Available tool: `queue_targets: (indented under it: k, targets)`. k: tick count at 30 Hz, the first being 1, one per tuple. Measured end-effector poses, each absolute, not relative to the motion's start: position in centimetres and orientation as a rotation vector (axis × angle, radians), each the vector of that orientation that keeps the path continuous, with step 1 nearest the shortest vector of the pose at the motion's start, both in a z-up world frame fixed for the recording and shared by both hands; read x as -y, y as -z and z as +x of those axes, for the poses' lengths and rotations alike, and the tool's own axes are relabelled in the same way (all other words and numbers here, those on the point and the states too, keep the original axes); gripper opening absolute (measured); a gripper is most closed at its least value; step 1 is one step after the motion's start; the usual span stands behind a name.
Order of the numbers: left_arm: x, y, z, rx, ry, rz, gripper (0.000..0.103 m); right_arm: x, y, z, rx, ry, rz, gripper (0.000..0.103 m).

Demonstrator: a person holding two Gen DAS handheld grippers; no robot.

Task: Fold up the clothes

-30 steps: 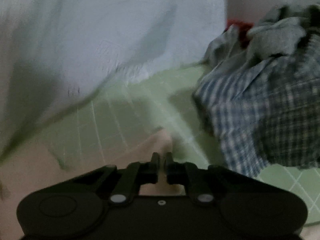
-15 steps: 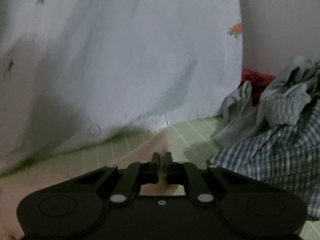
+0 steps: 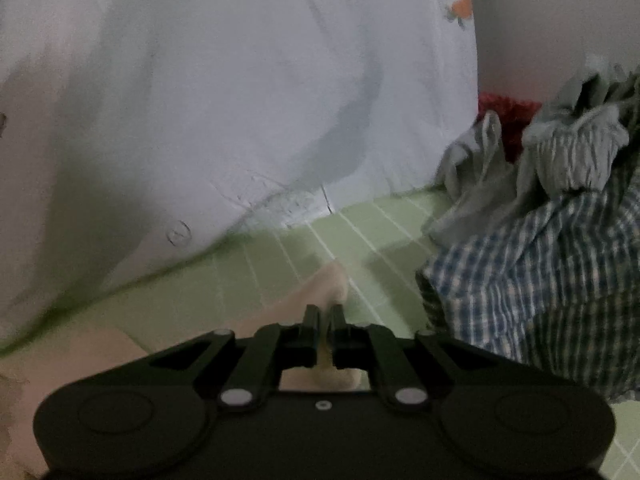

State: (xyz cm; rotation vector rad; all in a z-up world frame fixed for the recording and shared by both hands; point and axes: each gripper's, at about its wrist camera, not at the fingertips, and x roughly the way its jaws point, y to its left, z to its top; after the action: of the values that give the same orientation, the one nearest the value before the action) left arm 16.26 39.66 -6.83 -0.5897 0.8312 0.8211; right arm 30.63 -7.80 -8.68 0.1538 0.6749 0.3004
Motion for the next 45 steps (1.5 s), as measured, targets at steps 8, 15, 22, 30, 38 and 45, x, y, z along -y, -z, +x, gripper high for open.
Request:
queue_targets:
  k: [8, 15, 22, 30, 38, 45]
  targets:
    - [-30.7, 4.4, 8.9, -0.889, -0.732, -0.474, 0.083, 7.5, 4.8, 25.9, -0.585, -0.457, 0.243, 0.006]
    - [-23.2, 4.2, 3.4, -0.966, -0.670, -0.396, 0.083, 6.4, 3.4, 19.7, -0.590, -0.696, 0.252, 0.006]
    - [-19.0, 4.2, -0.6, -0.961, -0.649, -0.399, 0.083, 5.2, 2.6, 12.1, -0.590, -0.919, 0.128, 0.006]
    - [-16.7, 4.0, -4.2, -0.969, -0.655, -0.403, 0.083, 4.9, 2.7, 7.0, -0.606, -1.050, 0.026, 0.006]
    - [-14.8, 4.1, -6.0, -1.002, -0.626, -0.354, 0.083, 4.8, 3.3, 2.7, -0.638, -1.135, 0.003, 0.006]
    - [-13.7, 4.7, -7.4, -1.043, -0.599, -0.330, 0.083, 4.3, 4.0, -1.0, -0.676, -1.208, -0.039, 0.006]
